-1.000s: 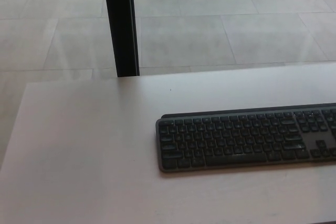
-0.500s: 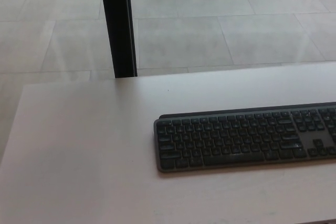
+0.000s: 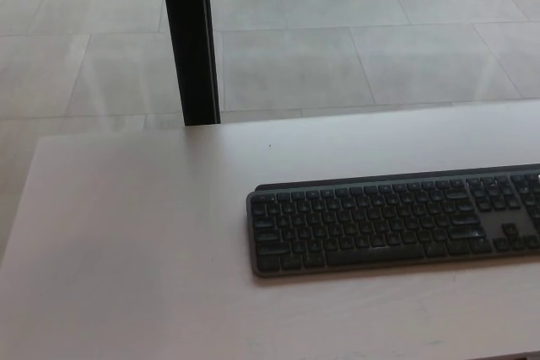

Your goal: The robot uses its right fingers to click on the space key of the black keyboard placed on the center of the white desk.

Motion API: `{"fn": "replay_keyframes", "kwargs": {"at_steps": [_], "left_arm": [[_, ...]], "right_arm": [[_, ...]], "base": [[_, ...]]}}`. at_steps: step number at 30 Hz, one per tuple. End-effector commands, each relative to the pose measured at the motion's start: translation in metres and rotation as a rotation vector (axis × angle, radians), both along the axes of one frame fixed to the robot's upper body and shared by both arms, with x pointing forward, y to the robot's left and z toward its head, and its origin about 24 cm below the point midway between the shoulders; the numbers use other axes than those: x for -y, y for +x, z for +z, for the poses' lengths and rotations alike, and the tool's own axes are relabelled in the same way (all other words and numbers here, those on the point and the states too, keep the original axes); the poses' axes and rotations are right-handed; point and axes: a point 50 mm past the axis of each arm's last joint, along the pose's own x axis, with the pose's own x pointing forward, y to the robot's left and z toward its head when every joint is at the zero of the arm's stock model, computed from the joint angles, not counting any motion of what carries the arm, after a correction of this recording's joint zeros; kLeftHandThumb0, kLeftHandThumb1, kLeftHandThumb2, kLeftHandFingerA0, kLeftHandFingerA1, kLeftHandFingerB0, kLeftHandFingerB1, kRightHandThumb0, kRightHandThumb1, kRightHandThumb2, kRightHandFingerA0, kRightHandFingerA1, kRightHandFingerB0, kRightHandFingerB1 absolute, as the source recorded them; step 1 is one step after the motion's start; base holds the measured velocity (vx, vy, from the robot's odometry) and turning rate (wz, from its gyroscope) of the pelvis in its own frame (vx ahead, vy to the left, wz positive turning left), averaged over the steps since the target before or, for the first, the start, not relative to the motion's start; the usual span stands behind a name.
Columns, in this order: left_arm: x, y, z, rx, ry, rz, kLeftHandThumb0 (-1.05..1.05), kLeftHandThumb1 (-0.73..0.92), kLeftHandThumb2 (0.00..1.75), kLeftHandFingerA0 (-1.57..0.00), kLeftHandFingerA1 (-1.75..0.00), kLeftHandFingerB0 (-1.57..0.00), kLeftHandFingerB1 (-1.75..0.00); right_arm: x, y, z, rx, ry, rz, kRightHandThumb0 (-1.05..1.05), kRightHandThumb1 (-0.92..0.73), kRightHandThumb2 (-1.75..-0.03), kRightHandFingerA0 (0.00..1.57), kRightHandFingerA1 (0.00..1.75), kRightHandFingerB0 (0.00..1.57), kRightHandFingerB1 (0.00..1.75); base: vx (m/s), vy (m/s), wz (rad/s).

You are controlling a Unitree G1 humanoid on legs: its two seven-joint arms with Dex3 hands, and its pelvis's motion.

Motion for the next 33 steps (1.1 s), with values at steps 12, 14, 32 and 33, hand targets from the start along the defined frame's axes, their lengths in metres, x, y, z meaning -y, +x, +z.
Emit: {"fn": "replay_keyframes", "kwargs": {"at_steps": [12,14,32,33], "left_arm": [[-0.004,-0.011,0.000,-0.001,-0.019,0.054,-0.55,0.72,0.61,-0.69,-0.74,-0.56,-0.58],[-0.004,-0.009,0.000,-0.003,-0.010,0.028,-0.56,0.72,0.62,-0.65,-0.74,-0.54,-0.57],[-0.003,-0.009,0.000,-0.001,-0.014,0.003,-0.55,0.75,0.62,-0.60,-0.69,-0.49,-0.53],[-0.003,-0.009,0.000,0.002,-0.017,0.007,-0.55,0.75,0.62,-0.60,-0.69,-0.49,-0.53]], "right_arm": [[-0.034,-0.002,-0.051,0.079,0.253,-0.114,-0.64,-0.46,-0.97,0.87,0.96,0.57,0.81],[-0.035,0.000,-0.050,0.083,0.251,-0.112,-0.61,-0.60,-0.74,0.78,0.93,0.53,0.83],[-0.040,0.009,-0.050,0.043,0.214,-0.036,-0.62,-0.60,-0.73,0.77,0.86,0.52,0.80],[-0.041,0.009,-0.050,0.044,0.211,-0.026,-0.62,-0.60,-0.73,0.77,0.86,0.52,0.80]], "base": [[0.00,0.000,0.00],[0.00,0.000,0.00],[0.00,0.000,0.00],[0.00,0.000,0.00]]}}
